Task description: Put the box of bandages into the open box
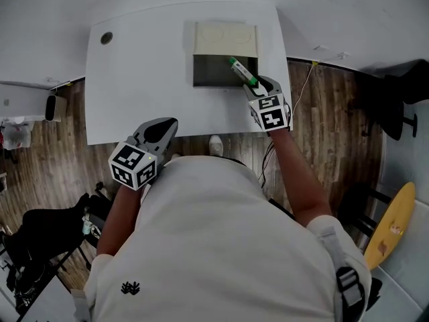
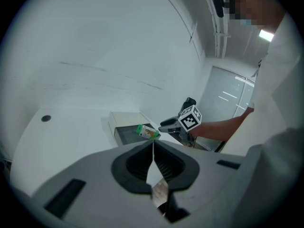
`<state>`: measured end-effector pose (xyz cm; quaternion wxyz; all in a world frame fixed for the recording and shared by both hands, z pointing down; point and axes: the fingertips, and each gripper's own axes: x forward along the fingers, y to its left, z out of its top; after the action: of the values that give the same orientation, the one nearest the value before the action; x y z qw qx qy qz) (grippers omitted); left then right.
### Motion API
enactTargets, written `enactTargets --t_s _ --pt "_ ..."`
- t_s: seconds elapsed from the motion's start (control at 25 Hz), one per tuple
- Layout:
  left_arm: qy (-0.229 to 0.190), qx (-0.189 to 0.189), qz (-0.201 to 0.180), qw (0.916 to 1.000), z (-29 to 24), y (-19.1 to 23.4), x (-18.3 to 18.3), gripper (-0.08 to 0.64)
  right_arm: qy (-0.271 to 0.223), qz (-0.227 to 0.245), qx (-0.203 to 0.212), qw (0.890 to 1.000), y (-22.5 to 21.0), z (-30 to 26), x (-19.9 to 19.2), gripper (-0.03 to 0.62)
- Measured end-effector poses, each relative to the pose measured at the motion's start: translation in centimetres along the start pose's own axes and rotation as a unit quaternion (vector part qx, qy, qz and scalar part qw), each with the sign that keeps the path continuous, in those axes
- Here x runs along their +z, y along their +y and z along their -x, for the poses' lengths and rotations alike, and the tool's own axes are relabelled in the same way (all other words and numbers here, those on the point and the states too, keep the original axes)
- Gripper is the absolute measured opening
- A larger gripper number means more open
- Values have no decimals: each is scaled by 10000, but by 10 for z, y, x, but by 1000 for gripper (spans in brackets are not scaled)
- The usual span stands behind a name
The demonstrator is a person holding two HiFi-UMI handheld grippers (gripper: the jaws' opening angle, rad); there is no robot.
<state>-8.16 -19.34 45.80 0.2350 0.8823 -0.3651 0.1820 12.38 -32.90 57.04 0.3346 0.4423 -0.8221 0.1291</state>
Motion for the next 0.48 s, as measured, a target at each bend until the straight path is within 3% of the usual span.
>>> enactTargets --t_s 0.32,0.48 --pt "-22 -248 -116 9996 24 6 -10 12 -323 -571 -21 9978 38 38 -6 46" --pt "-17 -329 -201 9993 40 12 -20 12 -244 -629 132 9976 74 50 -14 21"
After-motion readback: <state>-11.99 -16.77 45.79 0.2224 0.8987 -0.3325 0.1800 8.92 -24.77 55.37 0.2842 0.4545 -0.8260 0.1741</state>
